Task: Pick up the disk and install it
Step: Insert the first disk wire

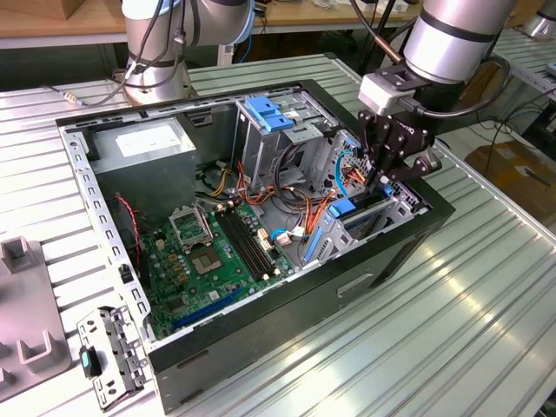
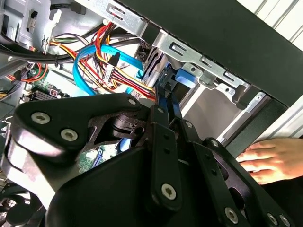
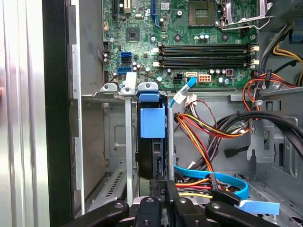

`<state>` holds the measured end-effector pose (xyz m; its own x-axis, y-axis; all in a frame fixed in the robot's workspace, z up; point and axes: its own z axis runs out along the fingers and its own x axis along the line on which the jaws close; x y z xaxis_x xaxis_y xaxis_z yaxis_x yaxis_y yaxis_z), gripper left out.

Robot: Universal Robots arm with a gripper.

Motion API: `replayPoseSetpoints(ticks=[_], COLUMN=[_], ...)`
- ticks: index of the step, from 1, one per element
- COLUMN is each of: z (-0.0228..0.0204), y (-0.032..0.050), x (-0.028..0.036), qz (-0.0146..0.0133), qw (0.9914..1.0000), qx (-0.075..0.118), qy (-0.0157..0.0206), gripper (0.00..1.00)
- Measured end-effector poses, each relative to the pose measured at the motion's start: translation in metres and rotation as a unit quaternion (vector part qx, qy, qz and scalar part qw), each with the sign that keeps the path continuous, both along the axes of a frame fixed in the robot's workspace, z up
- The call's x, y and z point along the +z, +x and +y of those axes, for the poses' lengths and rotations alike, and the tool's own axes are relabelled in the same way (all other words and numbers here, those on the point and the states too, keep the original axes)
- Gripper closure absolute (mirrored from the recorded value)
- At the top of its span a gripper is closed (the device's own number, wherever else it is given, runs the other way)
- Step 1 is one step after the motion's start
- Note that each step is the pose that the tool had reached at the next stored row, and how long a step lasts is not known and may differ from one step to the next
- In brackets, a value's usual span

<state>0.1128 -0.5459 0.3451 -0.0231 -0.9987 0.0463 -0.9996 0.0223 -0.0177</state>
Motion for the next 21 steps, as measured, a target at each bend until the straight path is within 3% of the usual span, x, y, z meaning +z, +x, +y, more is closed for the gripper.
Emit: replayPoseSetpoints(ticks=[12, 18, 21], z=[-0.0016, -0.0016, -0.0016], y=[0.0, 0.0, 0.0], x=[-0.0088, -0.0099, -0.0022], qz=[0.0001, -0.0001, -0.0001], qw=[1.0, 0.99999, 0.99999], qx=[0.0, 0.0, 0.0], qy=[0.0029, 0.0044, 0.0036], gripper=[0.83, 0.82, 0.76])
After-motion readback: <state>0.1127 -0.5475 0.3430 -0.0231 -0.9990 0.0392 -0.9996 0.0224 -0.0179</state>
